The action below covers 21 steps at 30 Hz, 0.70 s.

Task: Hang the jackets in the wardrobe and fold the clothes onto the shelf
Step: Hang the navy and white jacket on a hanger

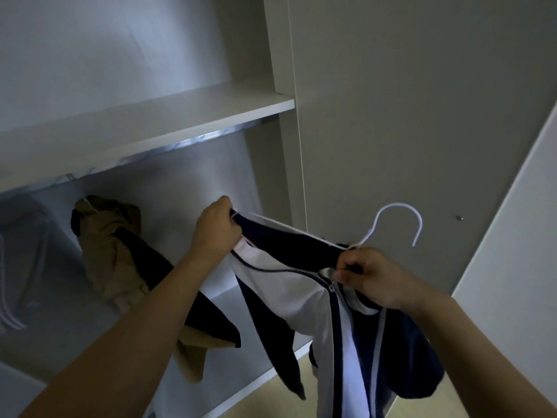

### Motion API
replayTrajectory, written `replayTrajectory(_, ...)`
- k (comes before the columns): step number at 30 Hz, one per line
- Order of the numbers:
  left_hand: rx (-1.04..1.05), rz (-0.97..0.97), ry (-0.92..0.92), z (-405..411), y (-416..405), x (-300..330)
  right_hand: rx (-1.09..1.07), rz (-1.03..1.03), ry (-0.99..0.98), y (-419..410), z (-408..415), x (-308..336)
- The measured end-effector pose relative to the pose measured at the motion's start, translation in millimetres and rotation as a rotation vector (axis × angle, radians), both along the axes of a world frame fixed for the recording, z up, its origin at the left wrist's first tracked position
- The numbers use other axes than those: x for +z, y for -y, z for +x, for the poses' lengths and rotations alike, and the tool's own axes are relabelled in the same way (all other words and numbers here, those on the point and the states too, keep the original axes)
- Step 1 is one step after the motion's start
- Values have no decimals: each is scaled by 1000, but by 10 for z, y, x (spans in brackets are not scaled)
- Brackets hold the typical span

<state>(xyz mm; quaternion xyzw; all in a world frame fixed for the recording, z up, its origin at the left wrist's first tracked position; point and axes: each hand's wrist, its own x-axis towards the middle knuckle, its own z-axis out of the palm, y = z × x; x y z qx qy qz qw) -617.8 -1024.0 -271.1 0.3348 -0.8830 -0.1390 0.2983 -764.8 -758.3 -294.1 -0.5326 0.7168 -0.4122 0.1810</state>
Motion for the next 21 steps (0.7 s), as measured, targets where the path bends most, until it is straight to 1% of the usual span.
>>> replayTrajectory(1,-45,-18,-45,-33,-82,-18,-18,9,-13,-21,-26,7)
replayTrajectory(2,-66,12,-99,-56,-135,12,-31,21,-21,-59,-53,24)
replayTrajectory(4,-43,182,-242,-88,-114,134,2,57,-32,-155,-84,86)
replayTrajectory(5,13,338,-351,-84,-28,186,64,75,-37,-190,-62,126)
replayTrajectory(7,162,757,-569,-36,159,247,179,89,-73,-215,18,227)
replayTrajectory(8,209,946,-601,-17,209,261,201,95,-99,-208,34,279)
replayTrajectory(9,217,1051,-579,-1,211,281,201,109,-124,-194,22,318)
replayTrajectory(10,201,1052,-533,-8,203,296,189,127,-146,-188,-9,347)
replayTrajectory(11,171,972,-473,-24,180,306,171,146,-164,-189,-44,364)
replayTrajectory(14,75,549,-208,-56,70,371,155,190,-204,-197,-86,342)
replayTrajectory(15,56,463,-146,-54,57,371,163,198,-217,-201,-71,320)
replayTrajectory(16,54,440,-132,-48,70,355,175,197,-224,-210,-46,303)
replayTrajectory(17,70,469,-157,-39,101,342,191,178,-222,-221,-27,292)
replayTrajectory(18,115,580,-230,-11,177,294,206,134,-214,-236,-9,275)
replayTrajectory(20,263,943,-420,92,320,137,205,-16,-187,-259,31,242)
replayTrajectory(21,328,1100,-481,148,374,46,183,-87,-163,-265,39,231)
